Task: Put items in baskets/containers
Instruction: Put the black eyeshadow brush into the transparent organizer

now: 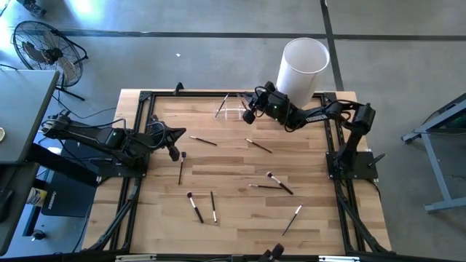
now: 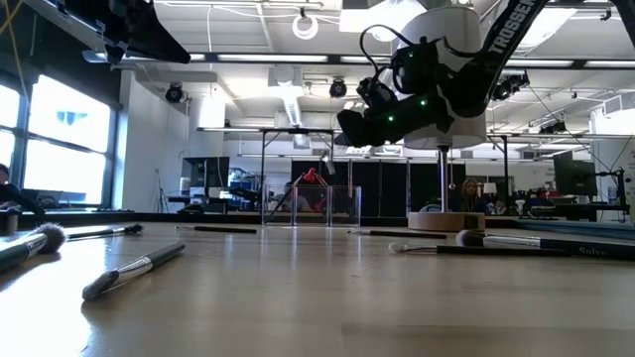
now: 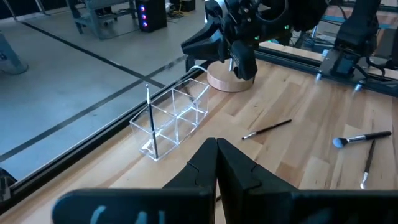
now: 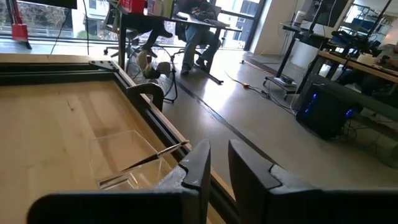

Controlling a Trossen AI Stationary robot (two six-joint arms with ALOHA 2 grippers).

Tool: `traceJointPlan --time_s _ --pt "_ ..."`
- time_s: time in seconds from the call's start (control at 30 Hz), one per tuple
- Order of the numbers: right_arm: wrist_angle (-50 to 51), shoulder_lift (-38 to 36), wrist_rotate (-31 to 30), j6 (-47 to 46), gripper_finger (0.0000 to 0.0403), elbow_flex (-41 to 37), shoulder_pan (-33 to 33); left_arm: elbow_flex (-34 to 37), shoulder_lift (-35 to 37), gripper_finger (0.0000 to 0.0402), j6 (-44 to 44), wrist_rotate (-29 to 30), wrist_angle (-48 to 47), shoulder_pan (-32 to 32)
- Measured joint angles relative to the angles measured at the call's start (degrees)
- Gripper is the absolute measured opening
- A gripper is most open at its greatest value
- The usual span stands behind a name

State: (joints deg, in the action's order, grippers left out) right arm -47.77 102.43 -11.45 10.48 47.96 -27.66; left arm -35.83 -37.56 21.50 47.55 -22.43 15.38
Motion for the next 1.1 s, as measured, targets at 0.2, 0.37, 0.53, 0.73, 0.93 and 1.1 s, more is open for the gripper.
traceJointPlan --time_s 0.2,0.37,0.53,0.73,0.93,1.1 --pt "0.2 -2.4 -0.2 0.1 0.0091 0.0 1.5 0.0 0.0 0.0001 0.0 -0.2 0.0 0.0" --pt "1.3 -7.3 -0.2 2.3 0.0102 0.0 5.0 0.0 0.0 0.0001 0.0 -0.3 0.0 0.0" --pt "8.5 -13.2 -0.7 2.4 0.0087 0.0 10.5 0.0 0.0 0.0001 0.0 -0.3 0.0 0.0" --pt "24.9 -19.6 -7.0 -5.3 0.0030 0.0 19.3 0.0 0.0 0.0001 0.0 -0.4 0.5 0.0" --pt "41.3 -23.3 -14.1 -21.2 0.0011 0.0 28.2 0.0 0.0 0.0034 0.2 -5.3 2.2 0.0" --pt "57.0 -24.9 -18.5 -38.6 0.0004 0.0 33.8 0.0 -0.6 0.0123 7.5 -5.3 1.6 0.0"
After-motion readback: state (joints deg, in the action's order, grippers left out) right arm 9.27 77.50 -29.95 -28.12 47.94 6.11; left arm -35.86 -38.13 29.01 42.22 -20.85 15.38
